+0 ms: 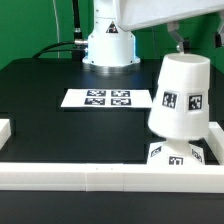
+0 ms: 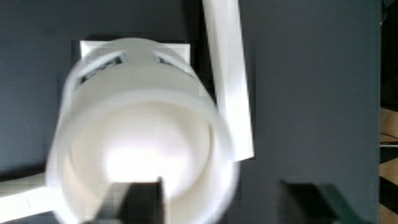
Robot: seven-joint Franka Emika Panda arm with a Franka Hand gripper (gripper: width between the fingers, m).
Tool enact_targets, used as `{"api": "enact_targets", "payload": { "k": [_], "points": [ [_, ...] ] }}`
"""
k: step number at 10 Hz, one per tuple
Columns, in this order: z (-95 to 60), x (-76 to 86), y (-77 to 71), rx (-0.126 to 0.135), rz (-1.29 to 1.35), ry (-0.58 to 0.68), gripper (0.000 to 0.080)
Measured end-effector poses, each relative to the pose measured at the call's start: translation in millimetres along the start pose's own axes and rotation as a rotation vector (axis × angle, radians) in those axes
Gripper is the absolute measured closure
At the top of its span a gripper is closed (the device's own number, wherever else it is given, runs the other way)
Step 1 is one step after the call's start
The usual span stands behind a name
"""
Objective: Assemble lamp
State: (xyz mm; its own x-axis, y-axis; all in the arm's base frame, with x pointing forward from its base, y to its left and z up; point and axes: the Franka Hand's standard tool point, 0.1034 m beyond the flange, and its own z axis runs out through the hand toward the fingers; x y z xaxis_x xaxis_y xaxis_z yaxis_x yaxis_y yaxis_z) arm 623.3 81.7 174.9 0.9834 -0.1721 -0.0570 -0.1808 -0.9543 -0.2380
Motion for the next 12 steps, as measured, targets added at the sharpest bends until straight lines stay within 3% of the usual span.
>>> {"api": "enact_targets", "payload": {
  "k": [1,2,3,4,7,12],
  "points": [
    [-0.1,0.1,0.2,0.0,0.0,0.0,0.0324],
    [-1.4,0.1,0.0,0.001,0.0,-0.001,0.0191],
    [-4.6,0.9,-0.3,0.002,0.0,0.002,0.0191],
    [-8.6,1.1,-0.6,0.003,0.0,0.005,0.0119],
    [-31.9,-4.7,-15.1,0.008,0.032,0.005,0.0101],
    [-27.5,-4.1,-12.4,0.007,0.03,0.003,0.0101]
  ]
}}
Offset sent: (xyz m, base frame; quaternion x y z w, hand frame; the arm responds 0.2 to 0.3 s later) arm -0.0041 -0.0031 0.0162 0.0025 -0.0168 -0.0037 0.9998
